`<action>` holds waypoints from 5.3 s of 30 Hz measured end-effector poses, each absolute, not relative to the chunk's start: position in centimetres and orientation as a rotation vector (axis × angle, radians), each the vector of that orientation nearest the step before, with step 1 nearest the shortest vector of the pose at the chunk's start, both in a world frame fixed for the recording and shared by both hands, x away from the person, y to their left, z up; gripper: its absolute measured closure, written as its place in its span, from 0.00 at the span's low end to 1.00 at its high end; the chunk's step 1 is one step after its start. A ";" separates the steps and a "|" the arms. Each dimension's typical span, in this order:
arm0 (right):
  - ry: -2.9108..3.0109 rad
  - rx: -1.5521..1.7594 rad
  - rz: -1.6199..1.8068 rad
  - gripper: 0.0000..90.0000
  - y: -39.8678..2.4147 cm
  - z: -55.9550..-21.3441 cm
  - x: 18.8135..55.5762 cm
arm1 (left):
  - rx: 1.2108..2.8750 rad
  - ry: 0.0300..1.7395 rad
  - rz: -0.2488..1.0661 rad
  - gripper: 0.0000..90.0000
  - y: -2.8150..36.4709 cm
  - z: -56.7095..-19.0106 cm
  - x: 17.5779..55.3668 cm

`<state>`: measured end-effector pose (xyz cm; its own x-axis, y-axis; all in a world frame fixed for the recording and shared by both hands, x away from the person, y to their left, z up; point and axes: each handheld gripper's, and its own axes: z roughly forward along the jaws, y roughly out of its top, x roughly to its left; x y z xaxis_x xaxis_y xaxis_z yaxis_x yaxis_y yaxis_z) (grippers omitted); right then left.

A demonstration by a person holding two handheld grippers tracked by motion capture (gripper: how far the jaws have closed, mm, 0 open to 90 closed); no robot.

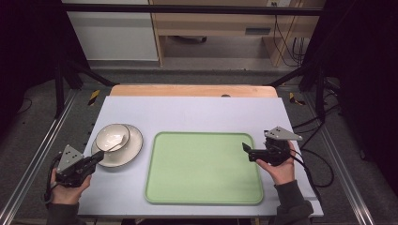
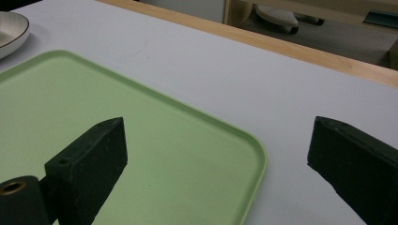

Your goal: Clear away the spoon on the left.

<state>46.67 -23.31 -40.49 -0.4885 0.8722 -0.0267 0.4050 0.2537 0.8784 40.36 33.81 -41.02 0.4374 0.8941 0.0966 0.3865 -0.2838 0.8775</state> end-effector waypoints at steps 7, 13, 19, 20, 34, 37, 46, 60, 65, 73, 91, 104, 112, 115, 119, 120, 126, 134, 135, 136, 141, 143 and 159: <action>2.010 1.152 1.172 0.06 -23.3 -40.5 46.7 | 1.849 1.086 0.789 0.99 33.8 -40.7 40.1; 2.010 1.152 1.172 0.06 -23.3 -40.5 46.7 | 1.833 1.075 0.812 0.99 33.9 -40.3 39.8; 2.002 1.157 1.178 0.06 -23.4 -40.4 46.6 | 1.816 1.067 0.834 0.99 33.9 -39.9 39.5; 2.002 1.157 1.178 0.06 -23.4 -40.4 46.6 | 1.816 1.067 0.834 0.99 33.9 -39.9 39.5; 2.000 1.160 1.177 0.06 -23.4 -40.3 46.6 | 1.782 1.022 0.878 0.99 33.7 -38.6 38.6; 2.001 1.161 1.179 0.06 -23.4 -40.3 46.6 | 1.771 1.015 0.884 0.99 33.6 -38.4 38.4; 2.002 1.156 1.177 0.06 -23.4 -40.4 46.6 | 1.744 0.995 0.905 0.99 33.5 -37.7 37.9; 2.004 1.164 1.177 0.06 -23.4 -40.3 46.6 | 1.724 0.954 0.925 0.99 33.0 -37.0 37.2; 2.004 1.161 1.179 0.06 -23.4 -40.3 46.6 | 1.716 0.936 0.932 0.99 32.7 -36.7 37.0; 2.005 1.159 1.176 0.06 -23.5 -40.3 46.6 | 1.720 0.914 0.939 0.99 32.2 -36.4 36.7; 2.007 1.161 1.174 0.06 -23.4 -40.3 46.6 | 1.776 0.819 0.928 0.99 29.3 -36.3 36.3; 2.004 1.153 1.175 0.06 -23.6 -40.2 46.6 | 1.835 0.769 0.906 0.99 27.5 -36.9 36.6; 2.008 1.158 1.174 0.06 -23.4 -40.3 46.6 | 1.867 0.739 0.897 0.99 26.3 -37.3 36.7; 2.007 1.159 1.175 0.06 -23.4 -40.3 46.6 | 1.882 0.728 0.894 0.99 25.9 -37.5 36.8; 2.010 1.159 1.172 0.06 -23.4 -40.4 46.6 | 1.899 0.720 0.893 0.99 25.4 -37.8 36.9; 2.010 1.158 1.171 0.06 -23.4 -40.4 46.6 | 1.904 0.714 0.892 0.99 25.3 -37.8 36.9; 2.010 1.155 1.174 0.06 -23.4 -40.3 46.6 | 1.933 0.695 0.880 0.99 24.4 -38.3 37.1; 2.010 1.155 1.173 0.06 -23.4 -40.4 46.6 | 1.969 0.678 0.866 0.99 23.5 -39.0 37.3; 2.010 1.156 1.174 0.06 -23.4 -40.4 46.6 | 1.973 0.676 0.867 0.99 23.4 -39.1 37.3; 2.010 1.157 1.176 0.06 -23.4 -40.3 46.6 | 1.979 0.673 0.870 0.99 23.2 -39.2 37.4; 2.009 1.157 1.176 0.06 -23.5 -40.3 46.6 | 2.015 0.665 0.867 0.99 22.7 -39.8 37.6; 2.010 1.160 1.173 0.06 -23.5 -40.3 46.6 | 2.029 0.663 0.867 0.99 22.4 -40.1 37.7; 2.014 1.158 1.174 0.06 -23.4 -40.4 46.6 | 2.151 0.603 0.916 0.99 20.0 -41.8 38.0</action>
<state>46.62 -23.36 -40.38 -0.4907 0.8710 -0.0242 0.4084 0.2545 0.8766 37.99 20.05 -41.84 0.6396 0.6407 0.4248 0.1364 -0.6383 0.7576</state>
